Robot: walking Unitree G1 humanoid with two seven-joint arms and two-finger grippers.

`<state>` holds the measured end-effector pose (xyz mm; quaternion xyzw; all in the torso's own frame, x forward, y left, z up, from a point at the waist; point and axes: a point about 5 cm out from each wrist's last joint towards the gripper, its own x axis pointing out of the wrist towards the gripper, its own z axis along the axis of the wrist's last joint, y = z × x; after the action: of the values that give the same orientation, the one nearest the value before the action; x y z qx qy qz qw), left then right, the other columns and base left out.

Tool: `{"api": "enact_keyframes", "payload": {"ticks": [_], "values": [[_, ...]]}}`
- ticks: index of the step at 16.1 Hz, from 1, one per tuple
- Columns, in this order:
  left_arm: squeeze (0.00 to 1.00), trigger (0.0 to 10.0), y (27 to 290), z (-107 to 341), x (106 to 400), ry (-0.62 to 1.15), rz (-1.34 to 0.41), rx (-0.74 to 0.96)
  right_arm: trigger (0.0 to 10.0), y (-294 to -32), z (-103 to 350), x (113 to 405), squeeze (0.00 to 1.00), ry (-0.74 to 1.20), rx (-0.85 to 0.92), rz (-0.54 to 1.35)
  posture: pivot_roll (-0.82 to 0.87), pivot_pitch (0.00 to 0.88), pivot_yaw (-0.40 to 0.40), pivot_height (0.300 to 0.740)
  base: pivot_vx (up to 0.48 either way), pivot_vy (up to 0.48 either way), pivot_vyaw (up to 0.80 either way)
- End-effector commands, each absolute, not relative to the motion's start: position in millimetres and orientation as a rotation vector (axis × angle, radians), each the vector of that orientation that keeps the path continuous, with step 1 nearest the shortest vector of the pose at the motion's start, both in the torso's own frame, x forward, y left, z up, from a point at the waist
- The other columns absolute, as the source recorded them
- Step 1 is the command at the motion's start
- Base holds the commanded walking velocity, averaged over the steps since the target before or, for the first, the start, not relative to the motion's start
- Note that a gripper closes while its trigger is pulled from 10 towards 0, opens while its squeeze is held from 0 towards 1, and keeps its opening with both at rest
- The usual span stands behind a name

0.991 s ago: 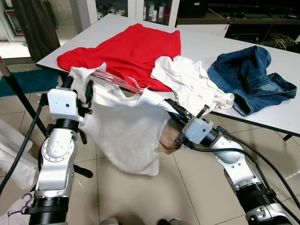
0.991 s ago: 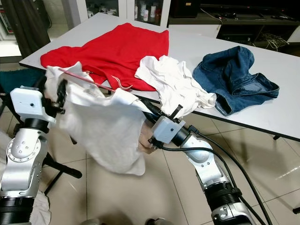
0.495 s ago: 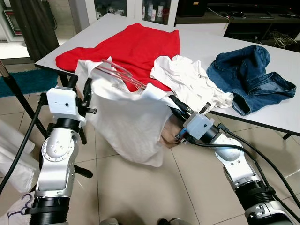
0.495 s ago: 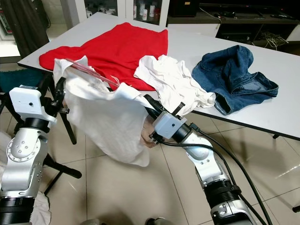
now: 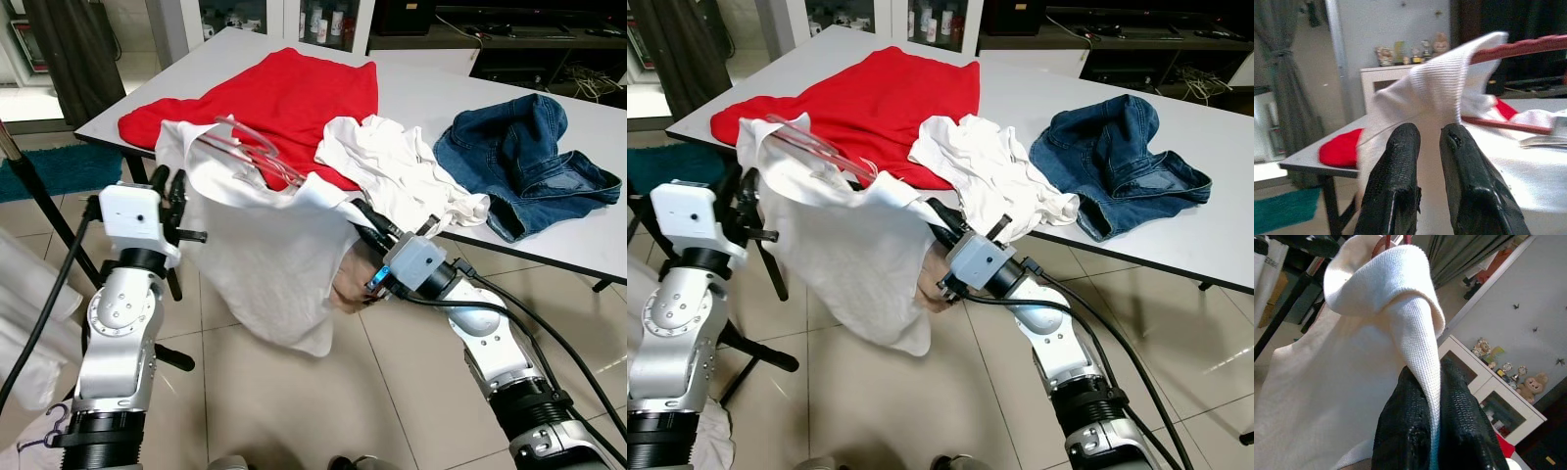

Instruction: Hang hanger

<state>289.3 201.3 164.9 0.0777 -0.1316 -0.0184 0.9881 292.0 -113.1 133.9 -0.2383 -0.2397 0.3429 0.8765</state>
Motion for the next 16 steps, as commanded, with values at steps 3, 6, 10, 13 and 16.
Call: {"api": "enact_keyframes", "payload": {"ticks": [3, 6, 10, 13, 16], "values": [[0.0, 10.0, 193.1, 168.4, 285.8, -0.292, -0.095, 0.149, 10.0, -111.4, 141.8, 290.0, 0.0, -0.549, -0.491, 0.715, 0.1, 0.02, -0.045, 0.74, 0.0, 0.0, 0.0], [1.0, 10.0, 194.6, 170.8, 283.0, -0.316, -0.094, 0.173, 10.0, -111.5, 142.2, 289.9, 0.0, -0.55, -0.491, 0.717, 0.1, 0.021, -0.048, 0.74, 0.0, 0.0, 0.0], [0.0, 10.0, 198.9, 173.7, 286.2, -0.317, -0.035, 0.16, 10.0, -111.1, 142.0, 289.4, 0.0, -0.549, -0.49, 0.722, 0.1, 0.022, -0.05, 0.74, 0.0, 0.0, 0.0], [0.0, 10.0, 199.3, 173.2, 287.5, -0.311, -0.041, 0.166, 10.0, -109.6, 142.5, 288.3, 0.0, -0.555, -0.492, 0.73, 0.1, 0.023, -0.049, 0.74, 0.0, 0.0, 0.0], [0.0, 10.0, 200.9, 160.9, 300.9, -0.175, -0.039, 0.215, 10.0, -104.9, 140.8, 283.9, 0.0, -0.57, -0.505, 0.766, 0.1, 0.023, -0.051, 0.74, 0.0, 0.0, 0.0]]}}
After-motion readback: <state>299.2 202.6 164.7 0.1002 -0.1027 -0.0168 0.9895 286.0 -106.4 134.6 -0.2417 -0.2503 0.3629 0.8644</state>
